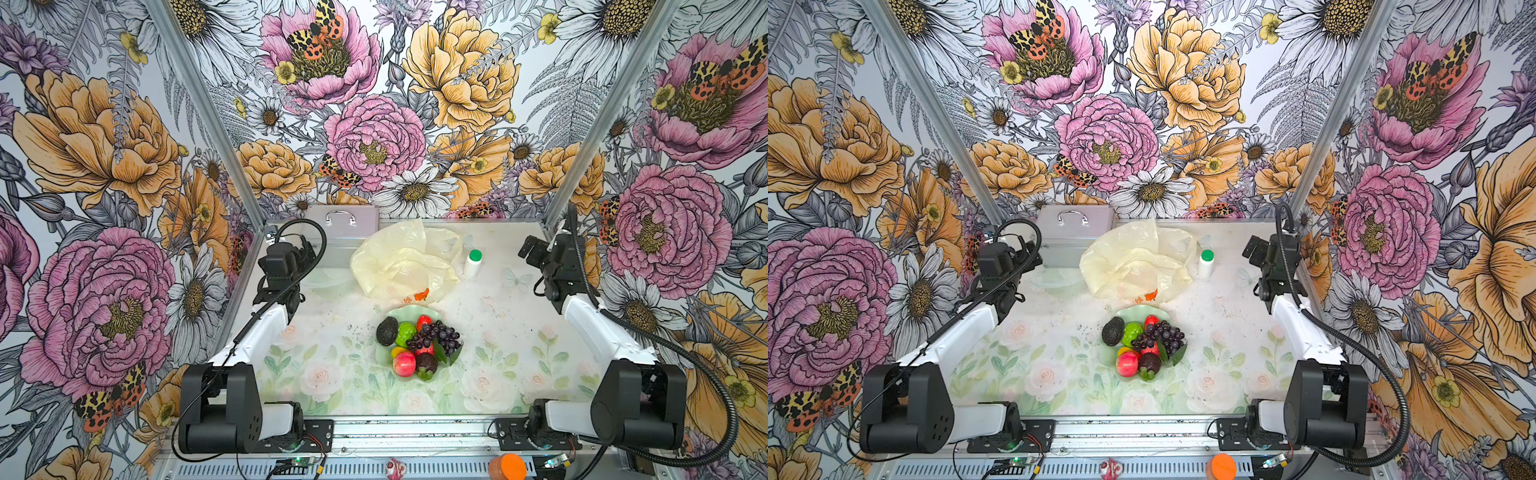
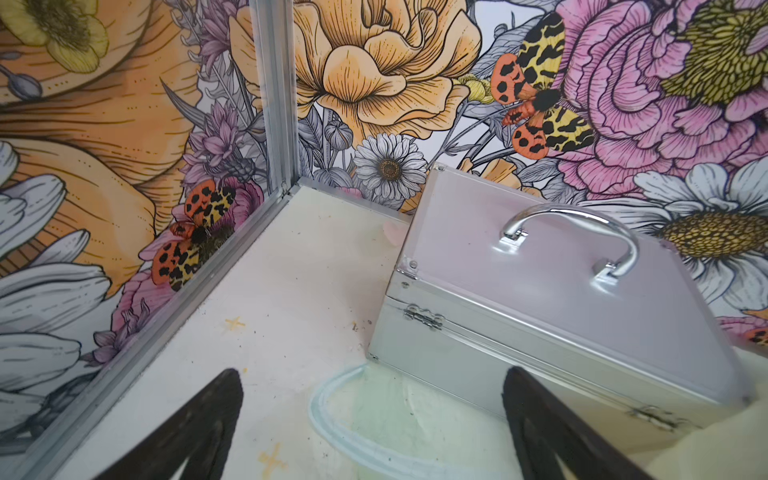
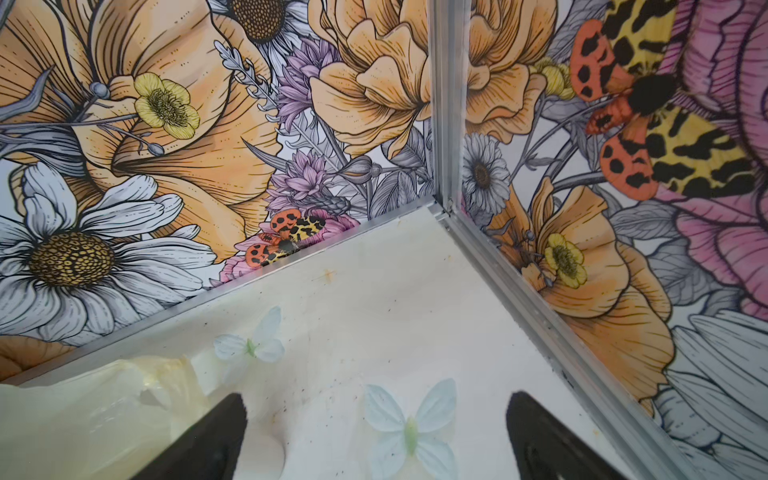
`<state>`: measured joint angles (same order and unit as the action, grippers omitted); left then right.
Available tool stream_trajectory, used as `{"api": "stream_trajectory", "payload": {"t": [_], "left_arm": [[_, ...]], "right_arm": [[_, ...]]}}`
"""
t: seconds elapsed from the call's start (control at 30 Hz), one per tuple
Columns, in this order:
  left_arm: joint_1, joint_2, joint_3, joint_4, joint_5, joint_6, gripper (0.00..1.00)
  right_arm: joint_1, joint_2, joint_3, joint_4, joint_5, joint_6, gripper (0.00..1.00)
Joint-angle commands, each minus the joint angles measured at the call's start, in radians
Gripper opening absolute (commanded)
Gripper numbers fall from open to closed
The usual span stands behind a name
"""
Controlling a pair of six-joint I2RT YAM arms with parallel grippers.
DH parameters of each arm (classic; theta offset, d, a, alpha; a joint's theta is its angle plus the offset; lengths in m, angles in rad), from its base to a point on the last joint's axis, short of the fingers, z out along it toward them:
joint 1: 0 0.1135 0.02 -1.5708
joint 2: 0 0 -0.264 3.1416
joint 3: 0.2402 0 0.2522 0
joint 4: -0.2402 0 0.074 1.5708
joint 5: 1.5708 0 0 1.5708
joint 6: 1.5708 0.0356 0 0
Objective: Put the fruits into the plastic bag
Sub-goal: 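Reach the left gripper to the yellow bag while the right gripper approaches it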
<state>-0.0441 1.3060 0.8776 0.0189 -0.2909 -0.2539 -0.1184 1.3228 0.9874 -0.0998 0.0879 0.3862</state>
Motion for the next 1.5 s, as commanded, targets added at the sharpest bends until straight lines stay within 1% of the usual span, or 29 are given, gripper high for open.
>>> {"api": "stream_trajectory", "payload": {"t": [0.0, 0.07, 0.17, 0.23, 0.37, 0.57, 0.63, 0.7, 0.87, 1.03, 1.13, 1.23, 1.37, 1.47], "left_arm": [[-0.056, -0.015, 0.081, -0.301, -0.070, -0.157, 0.99], [-0.077, -0.019, 0.127, -0.370, -0.027, -0.202, 0.99], [-0.101, -0.017, 0.185, -0.453, 0.067, -0.279, 0.99], [-0.122, -0.008, 0.221, -0.506, 0.148, -0.316, 0.99], [-0.178, 0.014, 0.267, -0.601, 0.216, -0.334, 0.99], [-0.205, -0.029, 0.248, -0.656, 0.386, -0.431, 0.99], [-0.230, -0.045, 0.268, -0.690, 0.394, -0.457, 0.99], [-0.275, -0.058, 0.299, -0.710, 0.402, -0.466, 0.99], [-0.383, -0.039, 0.371, -0.756, 0.387, -0.513, 0.99], [-0.464, 0.066, 0.455, -0.782, 0.390, -0.527, 0.99], [-0.490, 0.138, 0.510, -0.796, 0.398, -0.547, 0.99], [-0.526, 0.201, 0.567, -0.798, 0.392, -0.558, 0.99], [-0.579, 0.287, 0.643, -0.802, 0.380, -0.565, 0.99], [-0.599, 0.358, 0.692, -0.816, 0.392, -0.564, 0.98]], "right_arm": [[0.002, -0.002, 0.094, -0.295, -0.210, 0.129, 0.99], [0.007, -0.005, 0.139, -0.337, -0.307, 0.188, 0.98], [0.030, -0.009, 0.213, -0.437, -0.378, 0.253, 0.97], [0.055, -0.011, 0.272, -0.539, -0.386, 0.282, 0.96], [0.096, -0.009, 0.346, -0.679, -0.436, 0.309, 0.93], [0.144, -0.015, 0.373, -0.713, -0.510, 0.344, 0.90], [0.155, 0.002, 0.376, -0.716, -0.527, 0.338, 0.89], [0.164, 0.024, 0.389, -0.716, -0.547, 0.315, 0.88], [0.189, 0.050, 0.410, -0.721, -0.536, 0.278, 0.87], [0.189, 0.055, 0.403, -0.725, -0.547, 0.273, 0.86], [0.189, 0.031, 0.383, -0.726, -0.548, 0.291, 0.86], [0.188, 0.033, 0.374, -0.730, -0.544, 0.266, 0.86], [0.191, 0.049, 0.364, -0.727, -0.556, 0.263, 0.85], [0.191, 0.031, 0.345, -0.727, -0.547, 0.265, 0.85]]}}
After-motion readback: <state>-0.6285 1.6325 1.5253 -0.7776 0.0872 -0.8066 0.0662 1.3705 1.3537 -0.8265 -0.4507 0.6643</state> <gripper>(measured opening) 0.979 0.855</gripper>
